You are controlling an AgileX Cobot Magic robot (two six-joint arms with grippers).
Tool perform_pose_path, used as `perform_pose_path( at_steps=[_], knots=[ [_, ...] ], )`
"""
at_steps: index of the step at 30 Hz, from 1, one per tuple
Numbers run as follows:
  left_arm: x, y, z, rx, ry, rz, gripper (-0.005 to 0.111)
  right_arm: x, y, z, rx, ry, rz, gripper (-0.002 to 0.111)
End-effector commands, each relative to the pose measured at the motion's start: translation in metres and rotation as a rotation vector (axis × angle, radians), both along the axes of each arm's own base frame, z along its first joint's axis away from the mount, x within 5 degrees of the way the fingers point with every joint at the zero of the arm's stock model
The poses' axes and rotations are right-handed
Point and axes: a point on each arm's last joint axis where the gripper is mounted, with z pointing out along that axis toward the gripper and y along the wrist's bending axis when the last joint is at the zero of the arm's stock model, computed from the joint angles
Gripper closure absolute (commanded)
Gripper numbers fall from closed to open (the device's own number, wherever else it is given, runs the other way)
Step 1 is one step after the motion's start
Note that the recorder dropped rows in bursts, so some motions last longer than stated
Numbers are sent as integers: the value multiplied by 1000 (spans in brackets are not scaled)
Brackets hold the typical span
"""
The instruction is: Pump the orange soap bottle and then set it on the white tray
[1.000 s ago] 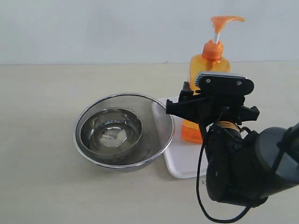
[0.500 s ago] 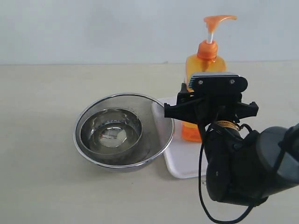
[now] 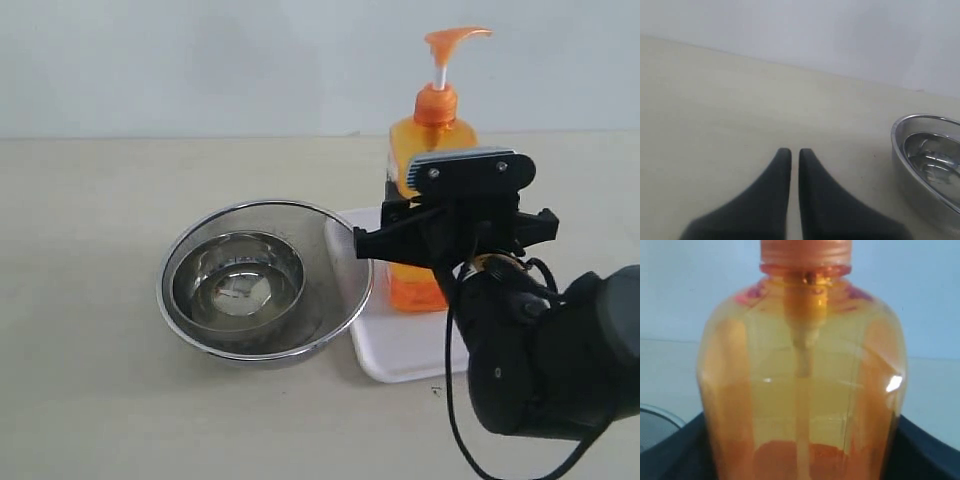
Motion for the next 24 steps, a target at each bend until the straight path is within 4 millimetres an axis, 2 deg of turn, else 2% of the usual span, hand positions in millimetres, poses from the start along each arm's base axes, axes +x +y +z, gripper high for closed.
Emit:
perform_pose_path(
  at_steps=[1, 14, 24],
  knots=[
    [0, 0, -1, -4, -2, 6, 101, 2, -10, 16, 21, -109, 31, 108],
    [0, 0, -1, -4, -2, 6, 101, -2, -13, 42, -8, -201, 87, 108],
    [0, 0, -1, -4, -2, 6, 101, 7, -21, 43, 75, -210, 122, 108]
  ],
)
